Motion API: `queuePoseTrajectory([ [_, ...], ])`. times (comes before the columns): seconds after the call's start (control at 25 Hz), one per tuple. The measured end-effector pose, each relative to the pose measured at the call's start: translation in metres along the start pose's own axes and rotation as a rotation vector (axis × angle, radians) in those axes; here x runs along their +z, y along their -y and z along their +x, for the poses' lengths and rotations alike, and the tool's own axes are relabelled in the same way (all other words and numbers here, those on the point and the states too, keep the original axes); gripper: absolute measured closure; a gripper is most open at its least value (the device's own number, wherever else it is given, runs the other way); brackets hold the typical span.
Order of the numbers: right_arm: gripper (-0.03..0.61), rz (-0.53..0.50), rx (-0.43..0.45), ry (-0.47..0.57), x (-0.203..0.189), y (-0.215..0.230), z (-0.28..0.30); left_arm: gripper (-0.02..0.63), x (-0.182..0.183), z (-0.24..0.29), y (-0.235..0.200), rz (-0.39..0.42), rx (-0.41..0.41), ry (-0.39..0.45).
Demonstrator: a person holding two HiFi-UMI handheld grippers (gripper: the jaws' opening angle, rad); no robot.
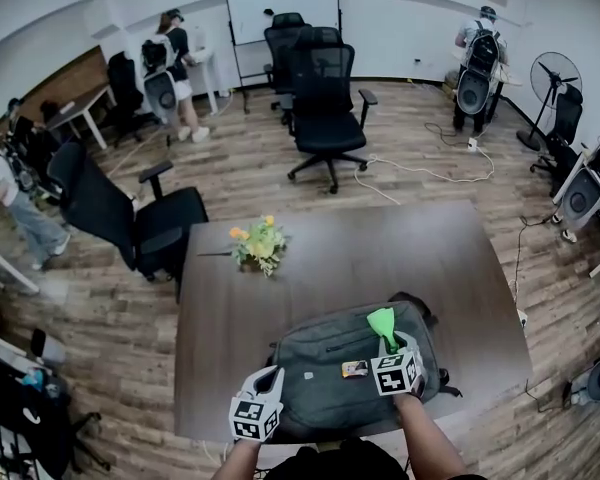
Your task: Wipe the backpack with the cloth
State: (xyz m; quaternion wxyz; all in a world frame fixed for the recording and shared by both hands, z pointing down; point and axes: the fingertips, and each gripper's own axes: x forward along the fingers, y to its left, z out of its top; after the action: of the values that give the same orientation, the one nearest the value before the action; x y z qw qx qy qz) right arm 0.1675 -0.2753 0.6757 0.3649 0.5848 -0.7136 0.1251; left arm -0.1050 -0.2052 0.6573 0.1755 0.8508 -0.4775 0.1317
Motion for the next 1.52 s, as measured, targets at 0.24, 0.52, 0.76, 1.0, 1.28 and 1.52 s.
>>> queuePoseTrajectory([
  [0.24,0.494,0.007,0.083,0.033,0.004,-0.039,-0.012,0.595,-0.010,-0.009,0.003,-0.004,-0.007,-0.015],
  [0.52,0.499,0.031,0.224,0.022,0.009,-0.113,-0.015,0.595,-0.025,-0.034,-0.009,0.006,0.035,-0.035],
  [0.76,0.499,0.035,0.349,0.007,0.003,-0.190,-0.020,0.595,-0.042,-0.056,-0.009,0.035,0.054,-0.068],
  [1.0,0.499,-0.006,0.423,0.001,0.006,-0.241,-0.023,0.594,-0.049,-0.070,-0.018,0.042,0.060,-0.071],
  [1.28,0.498,0.005,0.429,-0.051,0.002,-0.251,-0.010,0.594,-0.058,-0.079,-0.018,0.041,0.048,-0.092],
  [1.52,0.497,-0.043,0.344,-0.040,0.002,-0.222,0.000,0.595,-0.061,-0.077,-0.015,0.067,0.027,-0.093],
])
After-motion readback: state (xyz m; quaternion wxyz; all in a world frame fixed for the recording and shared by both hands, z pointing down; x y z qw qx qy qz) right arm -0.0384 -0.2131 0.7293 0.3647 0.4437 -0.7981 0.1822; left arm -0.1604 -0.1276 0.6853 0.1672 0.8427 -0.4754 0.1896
